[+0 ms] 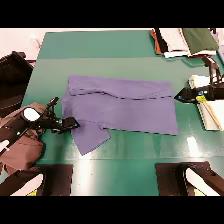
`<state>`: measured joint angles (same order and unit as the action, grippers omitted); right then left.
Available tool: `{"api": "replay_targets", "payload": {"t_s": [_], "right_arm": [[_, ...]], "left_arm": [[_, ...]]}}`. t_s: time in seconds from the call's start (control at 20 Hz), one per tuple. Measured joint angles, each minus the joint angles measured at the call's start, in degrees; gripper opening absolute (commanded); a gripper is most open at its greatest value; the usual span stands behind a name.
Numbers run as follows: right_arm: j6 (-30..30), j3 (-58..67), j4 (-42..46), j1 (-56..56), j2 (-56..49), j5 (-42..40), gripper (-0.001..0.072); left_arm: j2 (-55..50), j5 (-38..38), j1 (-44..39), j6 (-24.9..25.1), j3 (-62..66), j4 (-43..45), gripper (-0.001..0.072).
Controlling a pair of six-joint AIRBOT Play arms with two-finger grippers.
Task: Fold the shirts.
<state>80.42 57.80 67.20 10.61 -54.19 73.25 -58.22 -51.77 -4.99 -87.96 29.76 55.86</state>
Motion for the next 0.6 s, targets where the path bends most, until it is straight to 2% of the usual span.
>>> {"api": "replay_targets", "payload": {"t_s": [0.15, 0.2, 0.25, 0.35, 0.45, 0.6], "right_arm": [[-0.5, -3.5, 0.3, 5.3, 0.4, 2.0, 0.0354], [-0.7, -5.3, 0.3, 7.7, 0.4, 2.4, 0.0469], [-1.1, -7.5, 0.4, 10.7, 0.3, 2.7, 0.0539], [-1.7, -12.0, 0.5, 16.7, -1.0, 3.7, 0.0527], [-2.6, -16.3, 0.3, 22.0, -3.2, 4.2, 0.0456], [-5.0, -22.1, -2.2, 27.3, -7.7, 4.1, 0.0436]], "left_arm": [[0.2, -0.8, -0.1, 0.8, 1.0, -2.0, 0.0022], [0.3, -1.5, 0.0, 1.0, 1.7, -2.2, 0.0021], [0.3, -1.9, 0.0, 1.4, 2.6, -2.6, 0.0021], [0.3, -3.4, 0.0, 2.2, 4.4, -2.9, 0.0022], [0.3, -4.2, 0.0, 2.9, 5.7, -3.0, 0.0021], [0.3, -4.9, 0.0, 3.5, 6.6, -3.0, 0.0022]]}}
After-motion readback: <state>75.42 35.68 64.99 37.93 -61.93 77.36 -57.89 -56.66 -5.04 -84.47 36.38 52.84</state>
